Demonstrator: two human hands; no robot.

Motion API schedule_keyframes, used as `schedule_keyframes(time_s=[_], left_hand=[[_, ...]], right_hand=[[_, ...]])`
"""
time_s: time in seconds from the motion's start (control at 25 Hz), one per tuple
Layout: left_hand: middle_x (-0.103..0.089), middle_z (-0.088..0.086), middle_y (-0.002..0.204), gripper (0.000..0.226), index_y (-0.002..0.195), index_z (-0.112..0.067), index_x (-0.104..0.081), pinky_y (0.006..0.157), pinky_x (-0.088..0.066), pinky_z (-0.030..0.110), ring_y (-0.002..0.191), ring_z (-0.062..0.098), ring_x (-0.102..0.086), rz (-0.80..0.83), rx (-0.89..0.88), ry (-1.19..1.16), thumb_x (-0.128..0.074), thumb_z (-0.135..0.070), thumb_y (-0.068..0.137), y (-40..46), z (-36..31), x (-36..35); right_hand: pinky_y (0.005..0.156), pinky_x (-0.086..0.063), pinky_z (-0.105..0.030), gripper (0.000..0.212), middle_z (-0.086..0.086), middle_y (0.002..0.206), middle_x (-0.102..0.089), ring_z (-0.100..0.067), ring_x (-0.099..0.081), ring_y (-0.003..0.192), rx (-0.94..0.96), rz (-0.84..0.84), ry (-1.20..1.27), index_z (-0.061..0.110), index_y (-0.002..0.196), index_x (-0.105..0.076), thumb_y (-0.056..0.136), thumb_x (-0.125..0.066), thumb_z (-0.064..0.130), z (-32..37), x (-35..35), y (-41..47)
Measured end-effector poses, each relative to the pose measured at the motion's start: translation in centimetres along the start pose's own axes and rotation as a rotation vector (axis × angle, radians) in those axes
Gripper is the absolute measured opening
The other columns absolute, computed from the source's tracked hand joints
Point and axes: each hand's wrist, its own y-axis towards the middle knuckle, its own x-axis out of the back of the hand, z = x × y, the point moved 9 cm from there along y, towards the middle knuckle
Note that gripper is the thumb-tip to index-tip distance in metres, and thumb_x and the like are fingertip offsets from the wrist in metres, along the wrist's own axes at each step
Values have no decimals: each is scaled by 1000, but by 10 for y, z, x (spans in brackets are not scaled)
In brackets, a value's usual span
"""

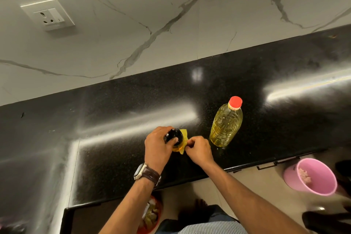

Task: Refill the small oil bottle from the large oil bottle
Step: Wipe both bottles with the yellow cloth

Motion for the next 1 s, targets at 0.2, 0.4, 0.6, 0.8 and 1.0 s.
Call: schedule_keyframes(time_s=[0.2, 0.4, 0.6, 0.8, 1.0], left_hand=[[-70, -9, 107, 37, 105, -19, -77, 89, -59, 32, 97, 8, -65, -10, -1, 27, -93, -16, 72, 1, 3, 6], [-71, -17, 88, 33, 93, -26, -70, 73, -62, 38, 81, 4, -69, -15, 109, -28, -95, -30, 71, -3, 21, 4], [-75, -11, 87, 32, 93, -23, -72, 71, -63, 39, 81, 7, -72, -82, 133, -56, -95, -29, 71, -8, 20, 5], [-75, -13, 85, 30, 91, -23, -72, 69, -62, 36, 78, 4, -71, -93, 124, -50, -94, -29, 72, -6, 24, 6], [-69, -19, 84, 29, 91, -25, -71, 70, -60, 27, 79, -3, -66, -95, 114, -46, -94, -29, 73, -7, 20, 7]], right_hand=[[70, -55, -20, 15, 8, 86, -68, -3, -66, 77, 67, -107, 209, 14, 69, -71, 77, -82, 8, 3, -1, -15], [76, -61, -19, 21, 12, 85, -74, 1, -71, 79, 97, -72, 293, 19, 98, -79, 83, -79, 5, 13, 2, -5], [71, -60, -31, 7, 10, 75, -73, -5, -69, 72, 16, -60, 210, 20, 76, -77, 79, -81, 15, 6, -10, -21], [70, -55, -11, 11, 13, 84, -76, 1, -70, 77, 78, -186, 382, 18, 88, -81, 82, -81, 9, 27, 10, -26], [66, -46, -27, 7, 8, 77, -71, -15, -67, 75, 8, -66, 108, 17, 79, -74, 84, -71, 13, 20, -6, -9]])
